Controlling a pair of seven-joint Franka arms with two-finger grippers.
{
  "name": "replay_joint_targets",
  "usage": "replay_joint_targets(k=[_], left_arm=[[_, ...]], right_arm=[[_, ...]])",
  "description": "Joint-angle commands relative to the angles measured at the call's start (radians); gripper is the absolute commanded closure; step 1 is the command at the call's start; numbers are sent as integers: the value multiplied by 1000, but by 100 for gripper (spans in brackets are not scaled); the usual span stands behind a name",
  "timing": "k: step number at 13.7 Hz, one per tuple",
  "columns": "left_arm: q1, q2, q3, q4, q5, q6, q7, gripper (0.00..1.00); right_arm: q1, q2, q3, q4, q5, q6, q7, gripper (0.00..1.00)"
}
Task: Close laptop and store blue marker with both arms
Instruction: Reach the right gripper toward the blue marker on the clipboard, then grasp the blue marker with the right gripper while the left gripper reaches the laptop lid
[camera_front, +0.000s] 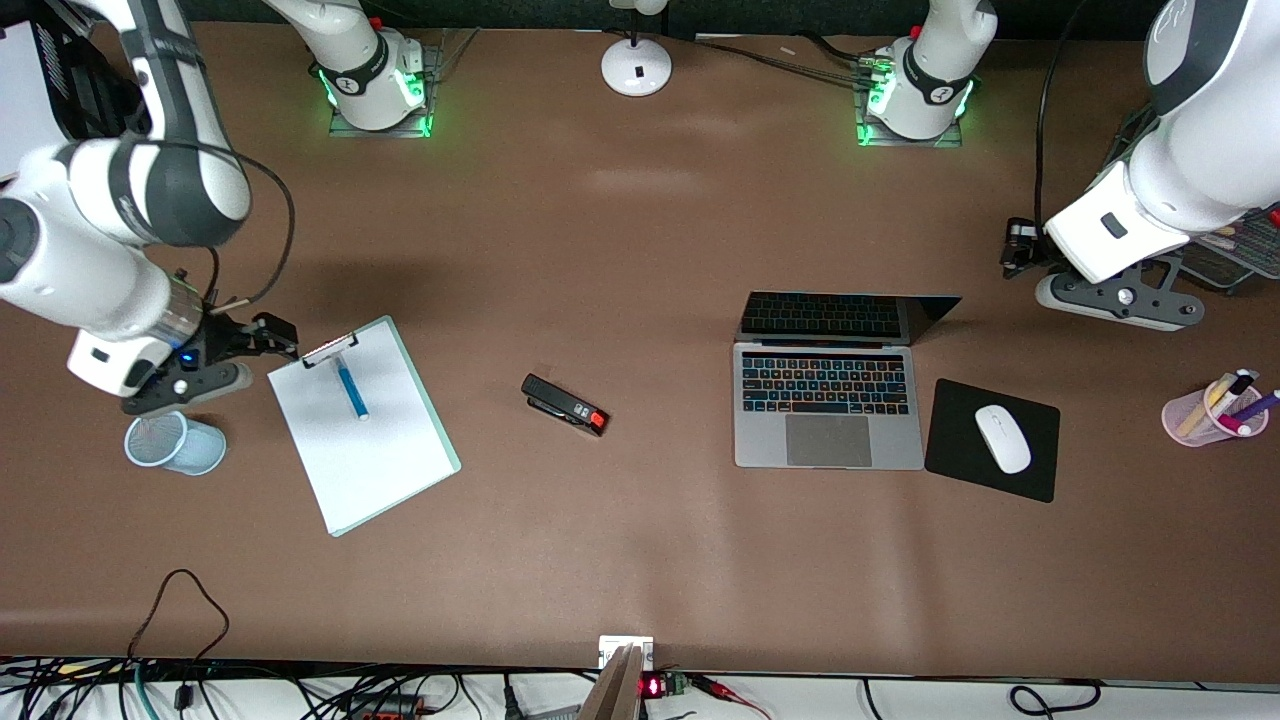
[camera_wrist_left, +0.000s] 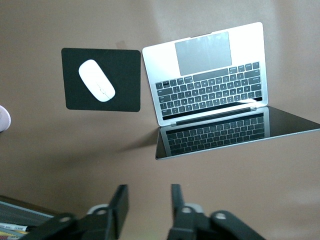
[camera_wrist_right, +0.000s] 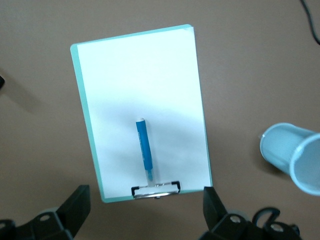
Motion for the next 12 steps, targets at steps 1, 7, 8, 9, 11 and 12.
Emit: replay_joint_targets(k=[1, 7, 8, 9, 11, 12], left_arm=[[-1, 20, -9, 42, -7, -43, 8, 100], [-8, 10, -76, 42, -144, -104, -154, 100], [-8, 13, -113, 40, -144, -86, -201, 100], [-8, 14, -138, 31, -144, -56, -237, 100], [-8, 26, -167, 19, -145, -34, -294, 100], [-9, 32, -184, 1, -145, -28, -317, 100]], right_arm=[[2, 61, -1, 0, 7, 80, -87, 0], [18, 180, -1, 13, 7, 177, -100, 0], [28, 200, -1, 15, 1, 189, -103, 4], [42, 216, -1, 14, -1, 212, -104, 7], [62, 243, -1, 14, -2, 237, -130, 19], [64, 259, -1, 14, -2, 243, -132, 22]])
